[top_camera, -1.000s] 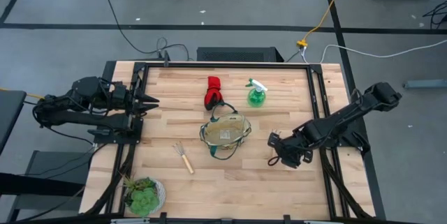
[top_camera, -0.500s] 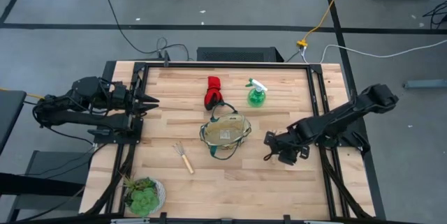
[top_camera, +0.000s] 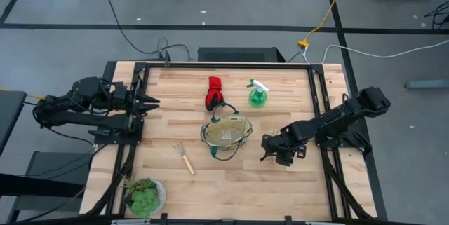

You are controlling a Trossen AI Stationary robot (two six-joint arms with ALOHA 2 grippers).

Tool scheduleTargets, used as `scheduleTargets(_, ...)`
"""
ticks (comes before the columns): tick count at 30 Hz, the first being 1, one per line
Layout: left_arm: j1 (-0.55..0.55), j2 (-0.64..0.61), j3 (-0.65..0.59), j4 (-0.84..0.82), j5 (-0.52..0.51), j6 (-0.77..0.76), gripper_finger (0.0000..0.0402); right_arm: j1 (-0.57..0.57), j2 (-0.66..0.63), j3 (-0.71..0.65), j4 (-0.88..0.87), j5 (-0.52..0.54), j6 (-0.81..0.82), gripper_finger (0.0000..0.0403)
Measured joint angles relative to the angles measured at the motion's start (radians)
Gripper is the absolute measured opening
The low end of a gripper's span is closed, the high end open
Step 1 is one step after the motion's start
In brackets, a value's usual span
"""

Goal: Pick & Place Garden tools in Gardening bag
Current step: Put the light brown trowel into the light brown and green gardening bag

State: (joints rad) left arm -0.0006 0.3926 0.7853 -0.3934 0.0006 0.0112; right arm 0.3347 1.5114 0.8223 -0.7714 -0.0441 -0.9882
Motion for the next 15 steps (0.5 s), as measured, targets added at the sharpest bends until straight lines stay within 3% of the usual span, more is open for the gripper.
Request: scheduleTargets(15, 0.0, 0.0, 0.0, 0.0, 0.0, 0.0, 0.0071, 0.0, 0.066, 0.0, 0.027, 0.01, 0.003, 0.0166)
